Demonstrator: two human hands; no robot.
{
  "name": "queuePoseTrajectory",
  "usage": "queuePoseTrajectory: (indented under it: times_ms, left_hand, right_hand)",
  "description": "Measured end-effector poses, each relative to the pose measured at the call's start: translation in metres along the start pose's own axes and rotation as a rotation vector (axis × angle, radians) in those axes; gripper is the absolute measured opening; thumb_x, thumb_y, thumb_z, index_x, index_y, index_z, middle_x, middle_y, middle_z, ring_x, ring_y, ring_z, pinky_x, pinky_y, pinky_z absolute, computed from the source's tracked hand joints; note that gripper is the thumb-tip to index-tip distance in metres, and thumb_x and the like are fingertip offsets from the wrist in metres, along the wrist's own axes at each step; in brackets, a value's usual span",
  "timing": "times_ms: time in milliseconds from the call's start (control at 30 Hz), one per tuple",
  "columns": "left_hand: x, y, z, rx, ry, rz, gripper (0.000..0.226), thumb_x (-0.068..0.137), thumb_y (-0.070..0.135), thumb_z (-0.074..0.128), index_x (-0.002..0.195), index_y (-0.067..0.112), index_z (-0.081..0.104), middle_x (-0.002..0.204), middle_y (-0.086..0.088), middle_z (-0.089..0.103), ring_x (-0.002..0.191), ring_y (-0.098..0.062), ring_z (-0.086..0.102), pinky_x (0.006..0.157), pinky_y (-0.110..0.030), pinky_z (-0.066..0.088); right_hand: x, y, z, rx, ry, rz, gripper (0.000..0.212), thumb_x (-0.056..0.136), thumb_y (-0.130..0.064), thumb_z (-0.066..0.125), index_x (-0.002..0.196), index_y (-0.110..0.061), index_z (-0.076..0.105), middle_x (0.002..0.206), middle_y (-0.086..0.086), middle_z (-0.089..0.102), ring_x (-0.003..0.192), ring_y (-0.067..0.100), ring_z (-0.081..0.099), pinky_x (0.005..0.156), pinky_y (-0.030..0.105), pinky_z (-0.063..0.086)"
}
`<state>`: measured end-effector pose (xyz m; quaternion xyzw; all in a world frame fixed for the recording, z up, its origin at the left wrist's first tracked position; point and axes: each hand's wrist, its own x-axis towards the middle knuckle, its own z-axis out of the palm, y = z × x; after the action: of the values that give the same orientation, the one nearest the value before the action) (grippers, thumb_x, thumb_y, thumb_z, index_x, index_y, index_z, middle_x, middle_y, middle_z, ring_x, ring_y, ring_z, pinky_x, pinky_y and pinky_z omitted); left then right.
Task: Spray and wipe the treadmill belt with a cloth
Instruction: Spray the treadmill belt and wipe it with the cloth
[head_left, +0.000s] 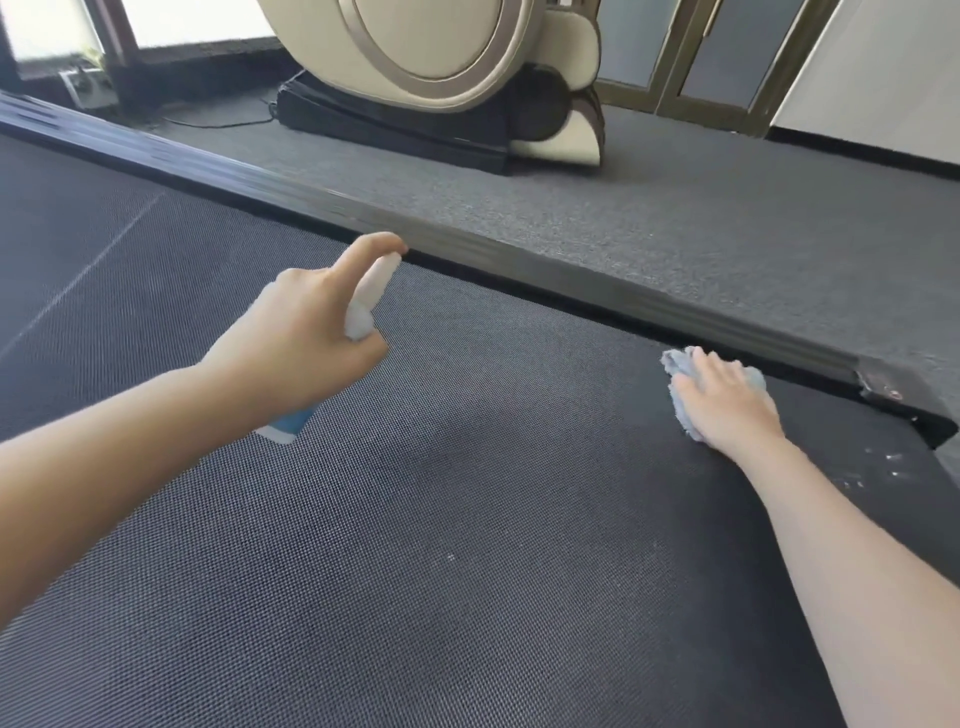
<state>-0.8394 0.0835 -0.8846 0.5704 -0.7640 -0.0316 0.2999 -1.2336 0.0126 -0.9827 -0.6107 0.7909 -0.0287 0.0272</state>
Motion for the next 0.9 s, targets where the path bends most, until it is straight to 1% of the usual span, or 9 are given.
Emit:
queuePoseTrajectory:
  times_ms: [67, 167, 300, 433, 600, 700, 767, 833, 900]
  left_hand:
    - [-0.002, -0.001, -0.003, -0.006, 0.006, -0.01, 0.064, 0.076, 0.01, 0.06, 0.134, 0.028, 0.04, 0.06, -0.003, 0.055, 0.061, -0.023, 0.054, 0.057, -0.031, 0.034]
    - [-0.006, -0.003, -0.007, -0.001, 0.003, -0.012, 0.064, 0.075, 0.01, 0.061, 0.134, 0.027, 0.041, 0.056, 0.002, 0.051, 0.059, -0.007, 0.049, 0.053, -0.021, 0.034]
    - [-0.011, -0.007, -0.013, -0.005, 0.001, -0.044, 0.064, 0.076, 0.011, 0.063, 0.134, 0.029, 0.042, 0.056, 0.003, 0.051, 0.059, -0.006, 0.048, 0.054, -0.017, 0.034]
    - [-0.016, -0.009, -0.014, -0.008, 0.002, -0.086, 0.064, 0.077, 0.012, 0.063, 0.133, 0.033, 0.04, 0.06, -0.003, 0.053, 0.058, -0.012, 0.051, 0.054, -0.02, 0.037]
    - [-0.018, -0.003, -0.012, 0.028, -0.021, -0.08, 0.065, 0.076, 0.01, 0.063, 0.134, 0.03, 0.041, 0.054, -0.001, 0.049, 0.053, -0.013, 0.048, 0.049, -0.023, 0.034]
    - [-0.02, 0.0, -0.014, 0.032, -0.034, -0.077, 0.067, 0.077, 0.01, 0.063, 0.135, 0.032, 0.039, 0.055, -0.002, 0.05, 0.051, -0.014, 0.047, 0.046, -0.025, 0.033]
    - [-0.024, 0.002, -0.017, 0.008, -0.041, -0.081, 0.066, 0.077, 0.01, 0.062, 0.134, 0.034, 0.038, 0.058, -0.004, 0.052, 0.052, -0.016, 0.049, 0.047, -0.025, 0.035]
    - [-0.029, 0.004, -0.022, 0.001, -0.04, -0.084, 0.066, 0.077, 0.01, 0.062, 0.134, 0.033, 0.039, 0.058, -0.004, 0.051, 0.054, -0.015, 0.049, 0.05, -0.023, 0.035]
    - [-0.036, 0.005, -0.028, 0.002, -0.046, -0.084, 0.065, 0.077, 0.01, 0.062, 0.133, 0.034, 0.04, 0.058, -0.004, 0.051, 0.055, -0.016, 0.049, 0.051, -0.022, 0.035]
  right_hand:
    - [0.006, -0.013, -0.004, -0.026, 0.002, 0.02, 0.056, 0.091, -0.043, 0.015, 0.137, -0.017, 0.035, 0.14, 0.008, 0.041, 0.13, 0.029, 0.033, 0.106, 0.048, 0.028]
    - [0.014, -0.047, -0.004, -0.045, 0.013, -0.02, 0.055, 0.096, -0.041, 0.018, 0.144, -0.015, 0.027, 0.151, 0.011, 0.026, 0.137, 0.029, 0.024, 0.112, 0.048, 0.021]
    - [0.012, -0.113, -0.001, -0.016, 0.066, -0.092, 0.056, 0.099, -0.041, 0.016, 0.145, -0.009, 0.023, 0.156, 0.011, 0.014, 0.141, 0.028, 0.016, 0.114, 0.046, 0.014]
    - [0.007, -0.198, 0.002, -0.002, 0.11, -0.355, 0.052, 0.099, -0.04, 0.023, 0.142, -0.012, 0.027, 0.152, 0.011, 0.022, 0.138, 0.028, 0.021, 0.112, 0.047, 0.02]
    - [-0.062, -0.28, 0.002, 0.113, -0.015, -0.732, 0.053, 0.099, -0.04, 0.026, 0.148, -0.019, 0.022, 0.159, 0.002, 0.011, 0.146, 0.022, 0.005, 0.118, 0.044, 0.006]
    - [-0.128, -0.257, 0.0, 0.175, 0.005, -0.961, 0.052, 0.098, -0.038, 0.033, 0.147, -0.02, 0.028, 0.159, -0.001, 0.014, 0.147, 0.017, 0.003, 0.119, 0.04, 0.002]
    - [-0.14, -0.22, 0.0, 0.178, -0.017, -1.007, 0.053, 0.098, -0.042, 0.032, 0.148, -0.028, 0.024, 0.158, -0.007, 0.015, 0.146, 0.011, 0.004, 0.118, 0.037, 0.001]
    - [-0.115, -0.176, -0.001, 0.141, 0.007, -0.917, 0.052, 0.094, -0.047, 0.025, 0.144, -0.033, 0.027, 0.155, -0.008, 0.024, 0.143, 0.014, 0.016, 0.118, 0.041, 0.012]
    - [-0.076, -0.121, -0.004, 0.107, 0.07, -0.662, 0.055, 0.086, -0.052, 0.021, 0.134, -0.034, 0.04, 0.139, -0.007, 0.045, 0.131, 0.021, 0.038, 0.106, 0.043, 0.035]
